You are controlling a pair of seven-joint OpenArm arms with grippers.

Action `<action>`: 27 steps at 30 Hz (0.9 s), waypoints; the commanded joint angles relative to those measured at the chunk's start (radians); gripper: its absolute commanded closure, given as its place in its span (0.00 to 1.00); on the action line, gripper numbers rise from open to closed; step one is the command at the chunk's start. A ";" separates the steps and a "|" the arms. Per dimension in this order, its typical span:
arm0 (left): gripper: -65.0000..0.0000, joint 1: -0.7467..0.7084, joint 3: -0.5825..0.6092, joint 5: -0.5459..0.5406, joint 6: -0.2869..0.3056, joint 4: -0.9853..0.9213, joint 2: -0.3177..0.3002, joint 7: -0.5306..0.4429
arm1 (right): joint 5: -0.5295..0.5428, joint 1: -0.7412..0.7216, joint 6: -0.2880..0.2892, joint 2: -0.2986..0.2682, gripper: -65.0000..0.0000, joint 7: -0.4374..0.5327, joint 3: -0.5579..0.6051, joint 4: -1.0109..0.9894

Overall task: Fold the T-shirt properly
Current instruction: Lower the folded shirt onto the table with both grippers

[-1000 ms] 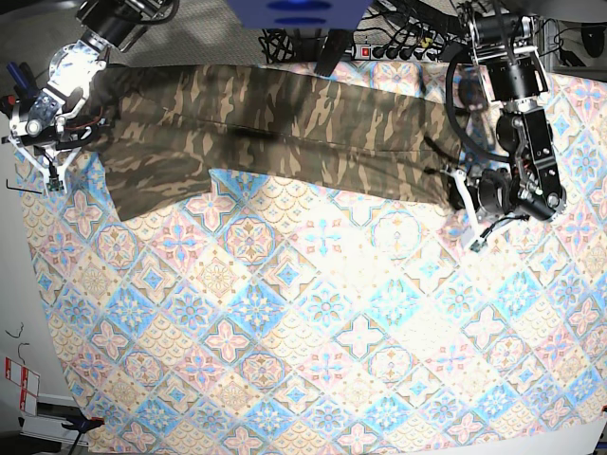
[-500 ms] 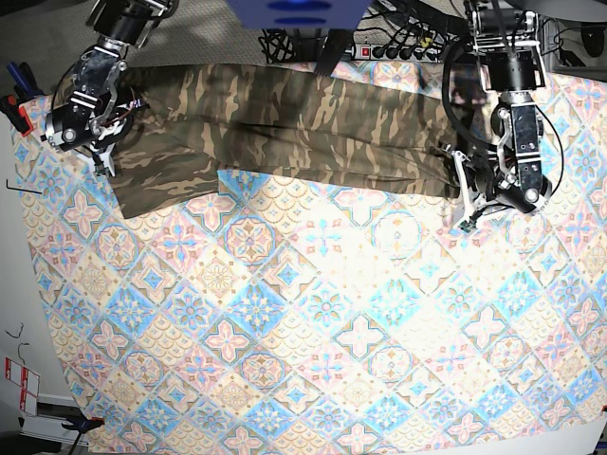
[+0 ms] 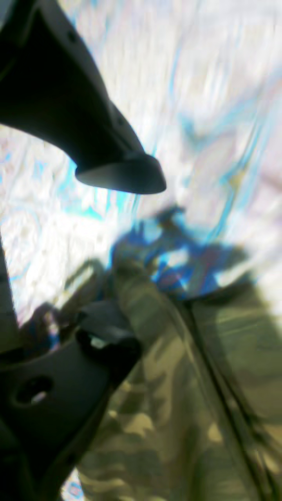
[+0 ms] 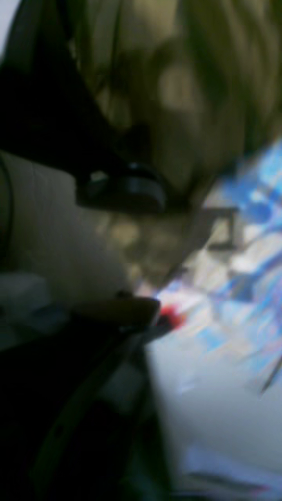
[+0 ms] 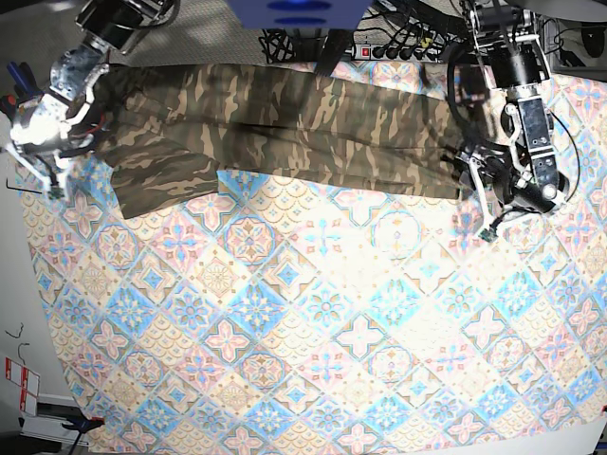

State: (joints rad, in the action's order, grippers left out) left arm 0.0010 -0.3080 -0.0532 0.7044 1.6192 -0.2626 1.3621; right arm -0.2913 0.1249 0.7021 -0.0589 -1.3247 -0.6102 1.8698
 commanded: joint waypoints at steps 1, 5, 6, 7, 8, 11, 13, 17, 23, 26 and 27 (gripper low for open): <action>0.35 -0.003 -0.018 0.005 -0.006 0.049 0.004 0.006 | 0.004 -0.009 -0.004 -0.011 0.47 0.009 0.000 0.021; 0.35 -0.031 -0.026 0.005 -0.006 0.158 0.018 0.006 | 0.004 -0.004 -0.004 -0.012 0.47 -0.026 0.003 0.023; 0.35 -0.032 -0.024 0.005 -0.006 0.172 0.018 0.006 | 0.004 -0.004 -0.004 -0.012 0.47 -0.049 0.003 0.023; 0.35 -0.035 -0.024 0.005 -0.006 0.177 0.018 0.006 | 0.004 -0.001 -0.004 -0.012 0.47 -0.060 0.003 0.023; 0.35 -0.035 -0.027 0.005 -0.006 0.177 0.018 0.006 | 0.004 -0.001 -0.004 -0.012 0.47 -0.062 0.003 0.023; 0.35 -0.032 -0.032 0.005 -0.006 0.180 0.016 0.034 | 0.004 0.000 -0.004 -0.012 0.47 -0.057 -0.001 0.023; 0.34 -0.026 -0.035 0.005 -0.006 0.189 0.016 0.034 | 0.004 0.000 -0.004 -0.012 0.47 -0.042 -0.003 0.029; 0.34 -0.025 -0.035 -0.003 -0.006 0.257 0.023 0.034 | 0.004 -0.001 -0.004 -0.012 0.47 0.014 -0.004 0.063; 0.34 -0.025 -0.033 -0.165 -0.006 0.347 0.053 0.034 | 0.004 -0.023 -0.004 -0.011 0.47 0.072 0.000 0.067; 0.34 -0.026 -0.029 -0.178 -0.006 0.332 0.059 0.034 | 0.004 -0.038 -0.004 -0.011 0.47 0.080 0.003 0.046; 0.34 -0.029 -0.024 -0.168 -0.006 0.303 0.059 0.034 | 0.004 -0.041 -0.004 -0.011 0.47 0.081 0.005 0.023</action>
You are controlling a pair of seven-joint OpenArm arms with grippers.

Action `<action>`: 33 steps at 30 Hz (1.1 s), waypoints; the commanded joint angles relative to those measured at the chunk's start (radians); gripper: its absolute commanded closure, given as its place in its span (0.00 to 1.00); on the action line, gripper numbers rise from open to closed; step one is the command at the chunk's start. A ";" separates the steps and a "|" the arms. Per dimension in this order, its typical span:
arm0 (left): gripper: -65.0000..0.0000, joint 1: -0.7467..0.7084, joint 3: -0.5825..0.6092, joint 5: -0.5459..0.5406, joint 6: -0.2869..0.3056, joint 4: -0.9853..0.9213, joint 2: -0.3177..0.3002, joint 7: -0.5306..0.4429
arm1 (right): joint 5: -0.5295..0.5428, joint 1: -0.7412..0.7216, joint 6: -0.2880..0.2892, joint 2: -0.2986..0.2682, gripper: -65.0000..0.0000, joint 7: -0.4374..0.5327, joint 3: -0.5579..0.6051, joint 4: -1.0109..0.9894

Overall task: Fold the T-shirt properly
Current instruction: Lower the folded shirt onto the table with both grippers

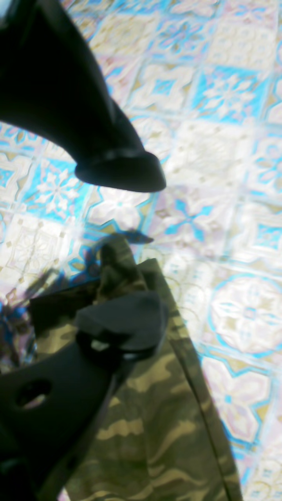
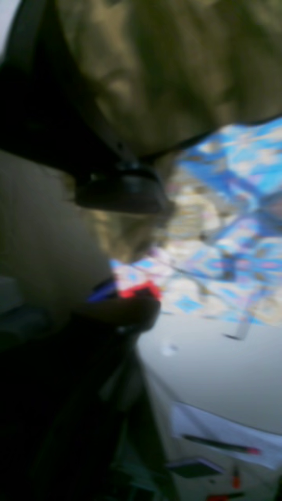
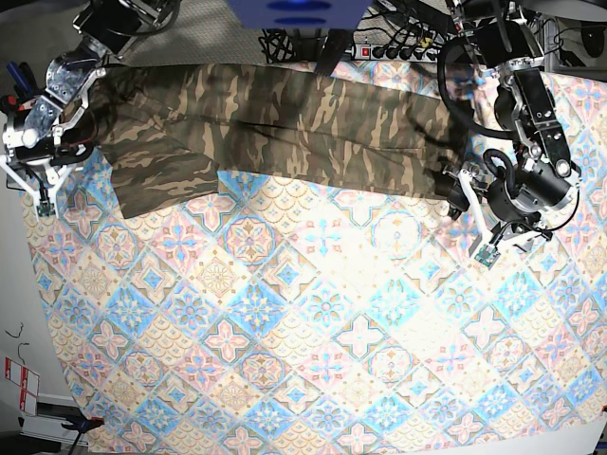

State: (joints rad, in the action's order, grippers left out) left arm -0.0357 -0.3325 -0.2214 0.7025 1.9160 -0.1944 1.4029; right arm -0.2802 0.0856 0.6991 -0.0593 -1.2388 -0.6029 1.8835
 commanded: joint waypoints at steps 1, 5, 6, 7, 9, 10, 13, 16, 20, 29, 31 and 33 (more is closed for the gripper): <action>0.34 0.004 0.000 0.006 -0.004 -0.026 -0.009 -0.007 | -0.007 -0.008 -0.001 -0.010 0.47 -0.003 -0.002 -0.020; 0.34 0.001 0.028 0.010 -0.004 -0.197 -0.014 -0.007 | -0.007 -0.013 -0.001 -0.010 0.47 0.011 -0.002 -0.189; 0.34 0.001 0.039 0.010 -0.004 -0.227 -0.017 -0.007 | -0.007 -0.013 -0.001 -0.010 0.47 0.014 -0.002 -0.223; 0.34 0.001 0.049 0.010 -0.004 -0.249 -0.030 -0.007 | -0.007 -0.010 -0.001 -0.010 0.47 0.015 -0.002 -0.253; 0.34 -0.023 0.088 0.004 -0.004 -0.266 -0.052 -0.007 | -0.007 -0.004 -0.001 -0.010 0.47 0.014 0.018 -0.279; 0.34 -0.037 0.109 0.004 -0.004 -0.260 -0.064 -0.007 | -0.007 -0.002 -0.001 -0.010 0.47 0.014 0.033 -0.281; 0.34 -0.077 0.166 0.012 -0.004 -0.255 -0.080 -0.032 | -0.007 0.049 -0.001 -0.012 0.47 0.018 0.091 -0.275; 0.34 -0.106 0.175 0.014 -0.004 -0.306 -0.078 -0.093 | -0.007 0.058 -0.001 -0.012 0.47 0.020 0.130 -0.276; 0.34 -0.102 0.175 0.014 -0.004 -0.445 -0.076 -0.141 | -0.007 0.055 -0.001 -0.012 0.47 0.014 0.137 -0.286; 0.34 -0.102 0.175 0.014 -0.004 -0.496 -0.073 -0.193 | -0.006 0.055 -0.001 -0.012 0.48 0.009 0.196 -0.319; 0.34 -0.102 0.175 0.014 -0.004 -0.496 -0.072 -0.195 | -0.006 0.058 -0.001 -0.012 0.50 0.012 0.206 -0.319; 0.35 -0.100 0.175 0.014 -0.004 -0.496 -0.055 -0.198 | -0.006 0.056 -0.001 -0.012 0.59 0.015 0.209 -0.322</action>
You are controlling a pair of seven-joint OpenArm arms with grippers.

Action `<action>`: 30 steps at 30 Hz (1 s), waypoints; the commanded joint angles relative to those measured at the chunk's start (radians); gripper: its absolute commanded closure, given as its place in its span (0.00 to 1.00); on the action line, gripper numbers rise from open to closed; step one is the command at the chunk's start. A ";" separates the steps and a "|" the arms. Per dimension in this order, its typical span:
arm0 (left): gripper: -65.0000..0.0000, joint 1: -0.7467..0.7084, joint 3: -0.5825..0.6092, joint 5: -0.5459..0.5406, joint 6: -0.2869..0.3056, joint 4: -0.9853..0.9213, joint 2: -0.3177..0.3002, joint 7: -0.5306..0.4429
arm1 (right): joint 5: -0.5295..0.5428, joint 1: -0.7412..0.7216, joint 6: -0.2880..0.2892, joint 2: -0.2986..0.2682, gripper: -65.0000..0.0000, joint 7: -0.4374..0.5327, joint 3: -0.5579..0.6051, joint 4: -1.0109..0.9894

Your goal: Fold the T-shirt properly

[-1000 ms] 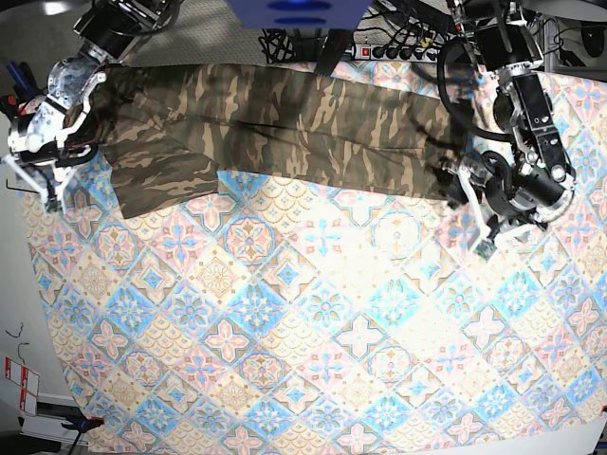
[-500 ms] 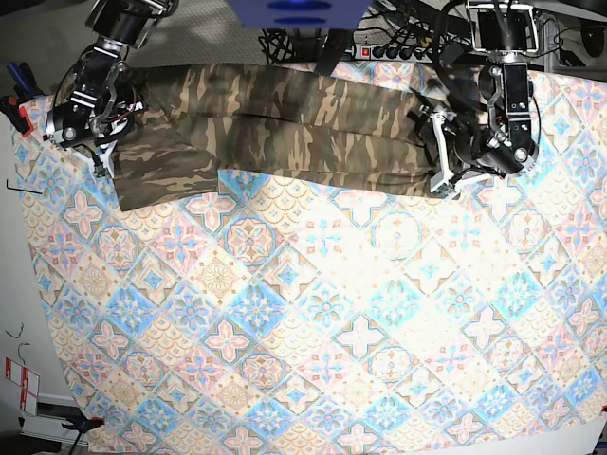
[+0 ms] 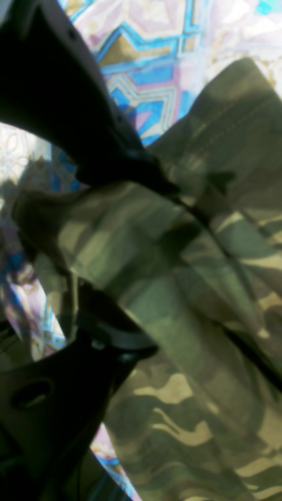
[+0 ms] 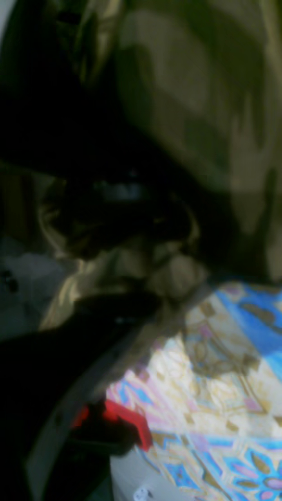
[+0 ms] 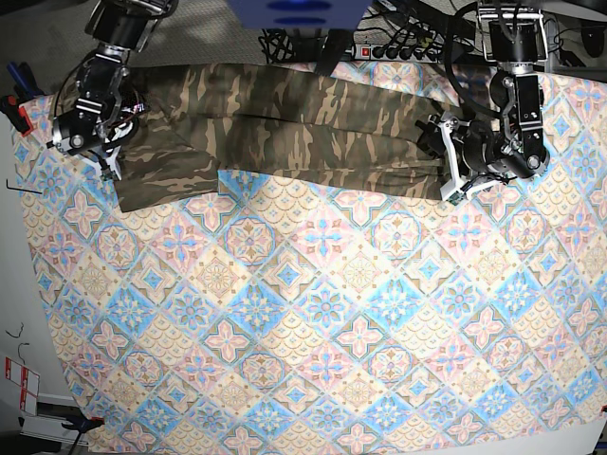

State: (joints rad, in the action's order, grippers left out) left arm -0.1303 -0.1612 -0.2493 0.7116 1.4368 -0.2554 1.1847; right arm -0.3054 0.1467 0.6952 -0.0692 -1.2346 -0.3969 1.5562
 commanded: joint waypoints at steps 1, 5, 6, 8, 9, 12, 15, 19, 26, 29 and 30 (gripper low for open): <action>0.35 -0.004 0.004 0.043 -0.014 -0.017 0.014 0.019 | 0.019 -0.006 0.003 -0.002 0.67 0.011 0.006 0.005; 0.41 0.030 0.005 0.127 -0.014 -0.054 0.067 0.017 | 0.019 -0.034 0.003 -0.001 0.96 0.003 0.008 -0.010; 0.45 0.050 0.005 0.160 -0.014 -0.078 0.083 0.017 | 0.019 -0.054 0.003 -0.001 0.99 0.003 0.008 -0.026; 0.58 0.087 0.005 0.224 -0.014 -0.141 0.109 0.017 | 0.019 -0.083 0.003 -0.001 0.98 0.005 0.008 -0.069; 0.65 0.106 0.005 0.258 -0.014 -0.176 0.124 0.014 | 0.019 -0.097 0.003 -0.001 0.98 0.008 0.008 -0.092; 0.89 0.163 -0.004 0.353 -0.014 -0.268 0.167 -0.013 | 0.018 -0.140 0.003 -0.001 0.98 0.014 0.002 -0.145; 0.97 0.194 -0.015 0.413 -0.014 -0.301 0.189 -0.033 | 0.018 -0.197 0.003 -0.001 0.98 0.016 -0.001 -0.178; 0.96 0.268 -0.027 0.479 -0.014 -0.304 0.227 -0.041 | 0.018 -0.315 0.003 -0.004 0.98 0.066 -0.001 -0.279; 0.96 0.281 -0.107 0.516 -0.014 -0.304 0.230 -0.019 | 0.018 -0.381 0.003 -0.007 0.98 0.092 0.000 -0.374; 0.96 0.274 -0.133 0.516 -0.014 -0.304 0.215 -0.024 | 0.018 -0.384 0.003 -0.007 0.98 0.100 -0.001 -0.377; 0.96 0.278 -0.137 0.516 -0.014 -0.304 0.210 -0.024 | 0.018 -0.384 0.003 -0.007 0.98 0.106 -0.001 -0.374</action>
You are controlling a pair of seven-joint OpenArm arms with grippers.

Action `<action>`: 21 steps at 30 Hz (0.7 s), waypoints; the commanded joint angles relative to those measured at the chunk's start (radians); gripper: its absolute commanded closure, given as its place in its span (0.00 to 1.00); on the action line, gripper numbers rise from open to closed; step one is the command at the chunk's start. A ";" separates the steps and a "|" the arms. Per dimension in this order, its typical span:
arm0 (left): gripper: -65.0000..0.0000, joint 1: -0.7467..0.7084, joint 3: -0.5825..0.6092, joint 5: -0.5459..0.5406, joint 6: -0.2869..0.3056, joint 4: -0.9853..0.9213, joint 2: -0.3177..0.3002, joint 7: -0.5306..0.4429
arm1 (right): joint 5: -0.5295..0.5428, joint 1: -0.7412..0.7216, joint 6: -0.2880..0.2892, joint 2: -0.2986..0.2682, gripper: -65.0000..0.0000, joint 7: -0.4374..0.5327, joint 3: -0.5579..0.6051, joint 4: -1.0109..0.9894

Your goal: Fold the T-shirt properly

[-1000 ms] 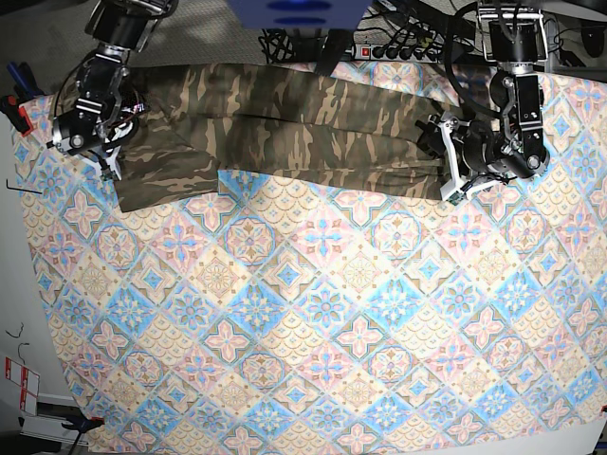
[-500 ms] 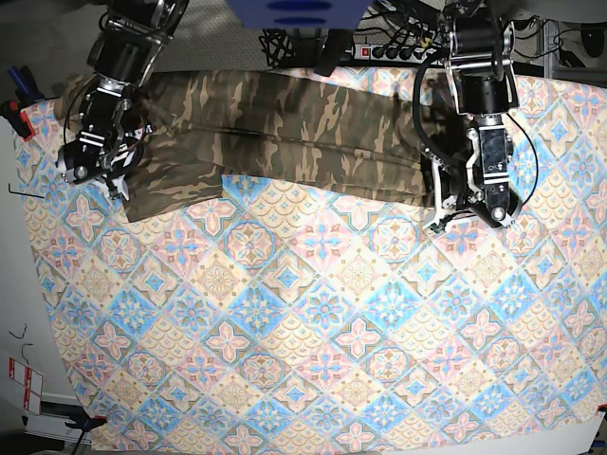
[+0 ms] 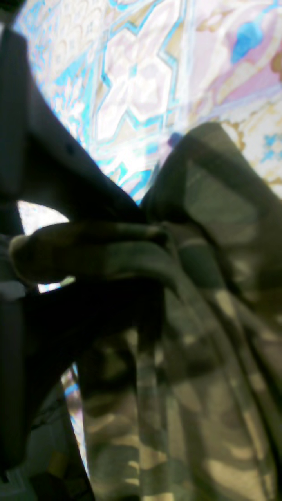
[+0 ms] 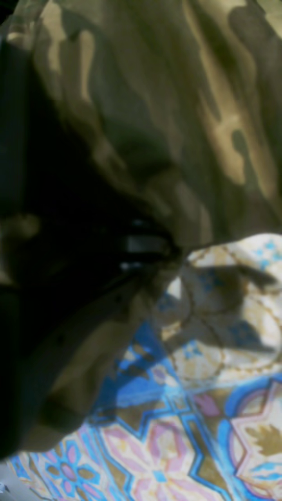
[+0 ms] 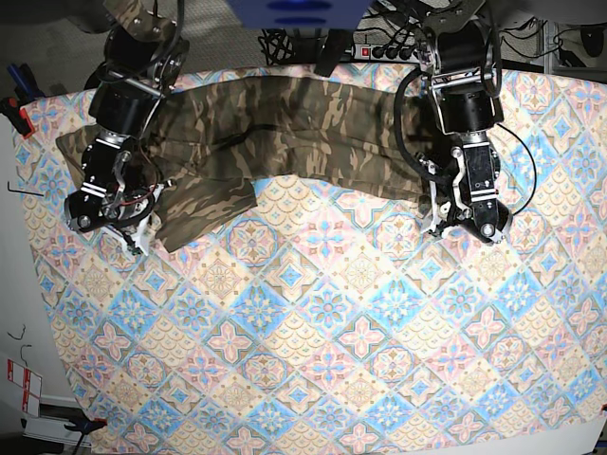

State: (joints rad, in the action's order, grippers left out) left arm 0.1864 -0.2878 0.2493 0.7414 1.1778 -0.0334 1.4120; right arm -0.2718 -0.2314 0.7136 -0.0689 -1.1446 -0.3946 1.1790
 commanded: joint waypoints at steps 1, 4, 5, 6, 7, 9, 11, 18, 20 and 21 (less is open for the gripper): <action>0.96 -0.026 -0.012 0.017 -0.043 -0.045 -0.015 -0.251 | -0.016 -0.009 -0.015 -0.007 0.98 0.021 -0.004 0.003; 0.96 0.011 -0.014 0.017 -0.043 -0.045 -0.018 -0.245 | -0.016 -0.073 -0.015 -0.010 0.98 0.031 -0.007 -0.007; 0.96 0.023 -0.023 0.018 -0.043 -0.045 -0.018 -0.245 | -0.016 -0.090 -0.015 -0.018 0.98 0.041 -0.019 -0.009; 0.96 0.035 -0.043 0.018 -0.043 -0.045 -0.021 -0.245 | -0.016 -0.107 -0.015 -0.027 0.98 0.051 -0.031 -0.017; 0.96 0.051 -0.060 0.018 -0.043 -0.045 -0.029 -0.245 | -0.016 -0.122 -0.015 -0.033 0.98 0.056 -0.034 -0.029; 0.96 0.081 -0.090 0.018 -0.043 -0.045 -0.036 -0.245 | -0.016 -0.155 -0.015 -0.047 0.98 0.056 -0.043 -0.049; 0.96 0.095 -0.118 0.017 -0.043 -0.046 -0.064 -0.245 | -0.016 -0.176 -0.015 -0.064 0.98 0.061 -0.065 -0.067; 0.96 0.155 -0.123 0.017 -0.043 -0.048 -0.115 -0.244 | -0.016 -0.274 -0.015 -0.102 0.98 0.142 -0.123 -0.189; 0.96 0.155 -0.124 0.018 -0.043 -0.048 -0.124 -0.244 | -0.016 -0.277 -0.015 -0.122 0.98 0.159 -0.123 -0.235; 0.96 0.155 -0.124 0.018 -0.043 -0.048 -0.130 -0.244 | -0.016 -0.277 -0.015 -0.128 0.98 0.162 -0.122 -0.251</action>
State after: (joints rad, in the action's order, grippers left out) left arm 0.3187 -0.4103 0.2668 0.6971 1.1149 -0.1448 1.1702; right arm -0.2829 -0.4976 0.7021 -0.1829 -0.9733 -0.5159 0.9188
